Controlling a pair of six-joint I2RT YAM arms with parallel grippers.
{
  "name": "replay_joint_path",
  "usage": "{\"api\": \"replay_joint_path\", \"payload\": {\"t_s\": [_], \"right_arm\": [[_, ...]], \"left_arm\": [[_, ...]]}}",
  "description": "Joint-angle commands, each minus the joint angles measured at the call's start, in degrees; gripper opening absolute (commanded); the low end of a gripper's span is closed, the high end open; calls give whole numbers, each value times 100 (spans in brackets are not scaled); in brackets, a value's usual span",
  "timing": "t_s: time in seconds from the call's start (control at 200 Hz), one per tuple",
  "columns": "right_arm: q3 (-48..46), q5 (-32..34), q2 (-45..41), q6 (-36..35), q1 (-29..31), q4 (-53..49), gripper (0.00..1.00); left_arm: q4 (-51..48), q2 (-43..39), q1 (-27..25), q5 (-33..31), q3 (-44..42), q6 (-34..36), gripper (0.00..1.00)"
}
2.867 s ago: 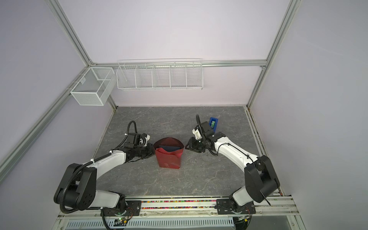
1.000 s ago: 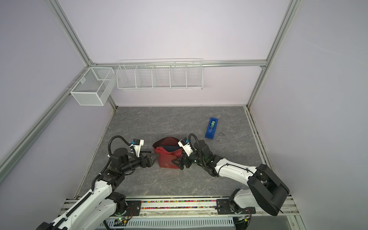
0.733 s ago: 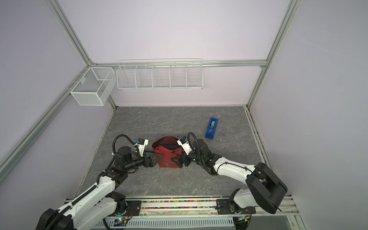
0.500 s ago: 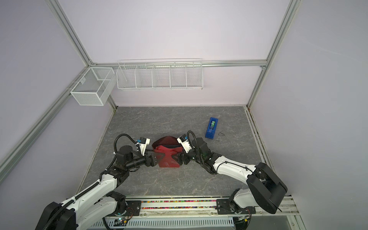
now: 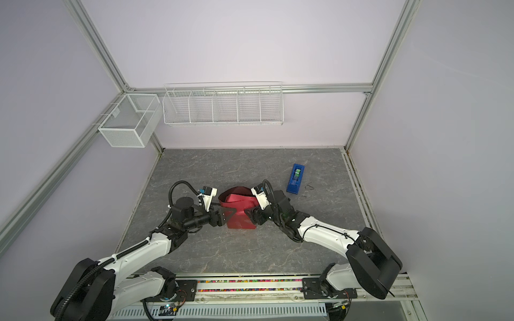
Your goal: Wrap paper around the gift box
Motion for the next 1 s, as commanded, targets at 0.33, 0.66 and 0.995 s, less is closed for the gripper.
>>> {"api": "replay_joint_path", "payload": {"t_s": [0.33,0.66,0.995], "right_arm": [[-29,706,-411,768,-33,-206,83],[-68,988,-168,1441,-6,-199,75],[74,1369,205,1658,145,-308,64]], "left_arm": [[42,70,-88,-734,430,114,83],[-106,354,-93,-1001,533,93,76],[-97,502,-290,-1497,504,-149,64]]}}
